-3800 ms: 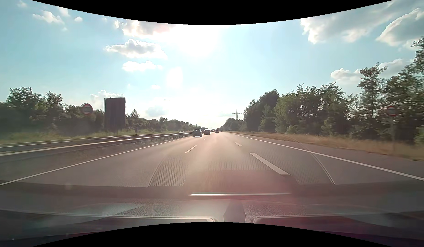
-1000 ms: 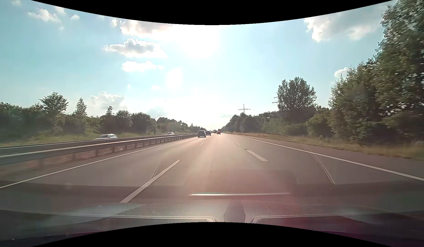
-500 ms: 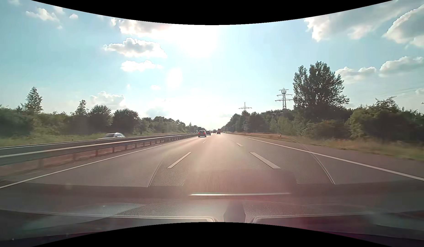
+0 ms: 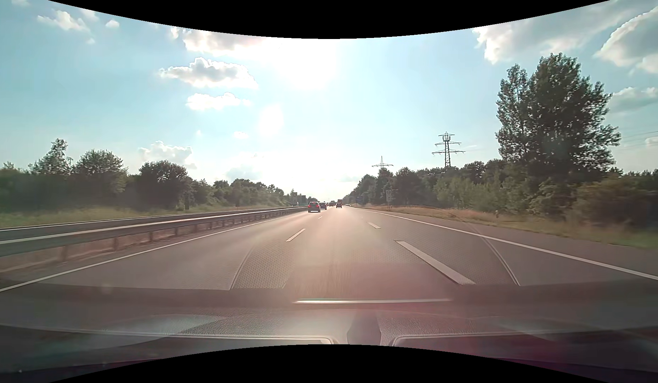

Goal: Follow the waypoints while adhering to traffic rules and regulations

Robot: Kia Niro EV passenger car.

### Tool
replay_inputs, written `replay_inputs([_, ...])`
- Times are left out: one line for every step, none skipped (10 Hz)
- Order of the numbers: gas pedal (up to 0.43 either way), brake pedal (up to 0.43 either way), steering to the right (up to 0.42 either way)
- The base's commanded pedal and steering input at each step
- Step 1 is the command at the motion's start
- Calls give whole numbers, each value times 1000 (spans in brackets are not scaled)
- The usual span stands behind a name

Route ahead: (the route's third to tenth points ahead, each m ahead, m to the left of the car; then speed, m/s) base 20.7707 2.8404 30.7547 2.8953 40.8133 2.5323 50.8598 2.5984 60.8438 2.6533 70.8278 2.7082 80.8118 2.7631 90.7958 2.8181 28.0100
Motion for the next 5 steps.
replay_inputs([189, 0, -2])
replay_inputs([177, 0, -2])
replay_inputs([177, 0, -2])
replay_inputs([169, 0, -2])
replay_inputs([169, 0, -2])
